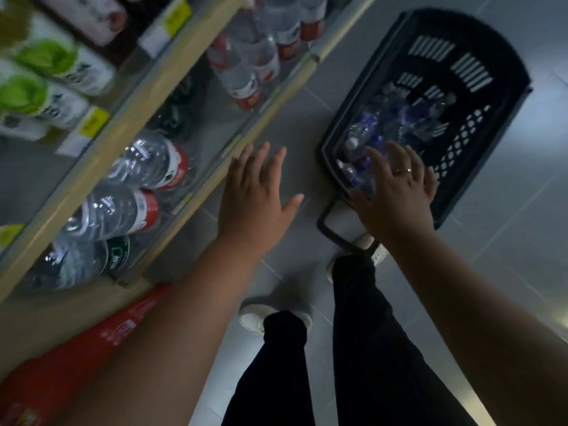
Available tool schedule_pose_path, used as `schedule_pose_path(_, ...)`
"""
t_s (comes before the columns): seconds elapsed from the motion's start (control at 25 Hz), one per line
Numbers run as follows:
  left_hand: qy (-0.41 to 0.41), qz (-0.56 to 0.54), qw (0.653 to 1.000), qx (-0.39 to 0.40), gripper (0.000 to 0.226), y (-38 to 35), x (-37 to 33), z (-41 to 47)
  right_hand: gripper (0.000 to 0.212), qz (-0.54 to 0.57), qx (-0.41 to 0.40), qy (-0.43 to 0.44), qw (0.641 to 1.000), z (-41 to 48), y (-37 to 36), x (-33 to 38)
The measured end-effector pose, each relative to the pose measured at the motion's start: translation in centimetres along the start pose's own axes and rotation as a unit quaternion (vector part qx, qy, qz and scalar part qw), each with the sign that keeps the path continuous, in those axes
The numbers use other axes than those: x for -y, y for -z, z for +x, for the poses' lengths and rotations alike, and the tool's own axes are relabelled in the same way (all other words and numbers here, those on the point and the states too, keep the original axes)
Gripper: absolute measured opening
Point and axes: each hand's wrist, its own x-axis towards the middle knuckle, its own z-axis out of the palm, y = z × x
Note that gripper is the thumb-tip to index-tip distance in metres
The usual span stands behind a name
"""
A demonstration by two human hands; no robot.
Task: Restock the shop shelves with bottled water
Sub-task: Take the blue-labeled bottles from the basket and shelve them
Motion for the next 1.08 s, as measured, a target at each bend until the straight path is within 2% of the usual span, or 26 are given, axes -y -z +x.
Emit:
schedule_pose_path(0.24,-0.029,-0.012,0.996,0.08,0.072,-2.3,-9.8,9.4,0.068,0.055,0.003,-0.085,0.995,4.0,3.4,-9.7)
schedule_pose_path(0.44,-0.022,-0.007,0.988,0.152,0.075,-4.5,-14.6,15.3,0.07,0.076,0.043,-0.11,0.99,8.0,3.5,-13.4)
schedule_pose_path(0.8,-0.031,0.023,0.966,0.255,0.073,-13.5,-14.5,24.6,0.074,0.122,0.073,-0.16,0.977,16.8,-3.5,-16.8)
schedule_pose_path(1.08,-0.032,0.004,0.955,0.295,0.072,-21.3,-11.8,29.4,0.075,0.143,0.025,-0.245,0.959,24.1,-12.1,-18.2)
